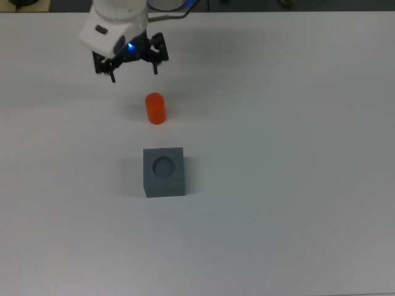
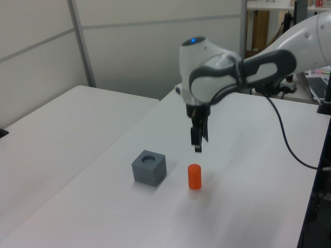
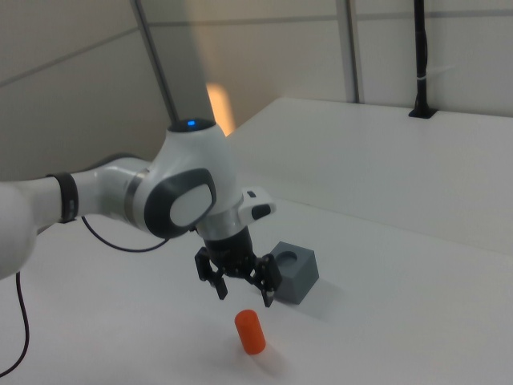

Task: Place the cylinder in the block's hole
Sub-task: 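Lower the open gripper down over the orange cylinder, then close the gripper on the orange cylinder and lift it, then carry the cylinder over the grey cube's hole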

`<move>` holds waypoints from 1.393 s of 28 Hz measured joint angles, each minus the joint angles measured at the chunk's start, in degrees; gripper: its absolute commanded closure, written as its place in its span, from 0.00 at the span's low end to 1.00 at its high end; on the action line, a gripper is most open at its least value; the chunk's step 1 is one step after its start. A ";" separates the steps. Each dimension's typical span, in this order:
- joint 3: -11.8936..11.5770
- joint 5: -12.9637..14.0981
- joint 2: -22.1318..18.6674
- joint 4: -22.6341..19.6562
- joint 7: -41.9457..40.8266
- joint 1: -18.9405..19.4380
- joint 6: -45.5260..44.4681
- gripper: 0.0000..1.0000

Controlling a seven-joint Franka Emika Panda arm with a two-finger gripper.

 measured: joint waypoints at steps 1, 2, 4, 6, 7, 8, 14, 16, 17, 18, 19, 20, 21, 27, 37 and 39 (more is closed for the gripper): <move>0.05 0.00 0.49 -0.28 -0.02 0.26 0.57 0.00; 0.18 0.00 1.08 -0.57 -0.05 0.47 1.22 0.00; 0.49 0.00 2.44 -0.87 -0.07 0.83 2.32 0.00; 1.13 0.00 4.18 -0.94 -0.07 0.97 3.55 0.00; 1.39 0.00 4.85 -0.92 -0.07 0.97 3.98 0.00; 1.63 0.00 5.50 -0.93 -0.07 0.98 4.36 0.00; 2.64 -0.18 8.47 -0.87 -0.13 1.02 5.57 0.48; 2.77 -0.70 8.67 -0.80 -0.15 1.03 5.58 0.78; 2.81 -0.88 8.67 -0.77 -0.15 1.03 5.58 0.86; 2.84 -0.96 8.66 -0.73 -0.17 1.03 5.58 0.96; 2.87 -1.01 8.66 -0.68 -0.21 1.03 5.58 1.00; 2.89 -1.04 8.66 -0.65 -0.26 1.03 5.58 1.00; 2.92 -1.07 8.65 -0.62 -0.39 1.03 5.58 1.00; 2.98 -1.08 8.63 -0.12 -2.33 1.03 5.58 1.00; 2.78 3.13 8.26 7.52 -2.34 0.64 2.61 1.00; 2.65 5.01 8.18 10.38 -2.34 0.35 1.17 1.00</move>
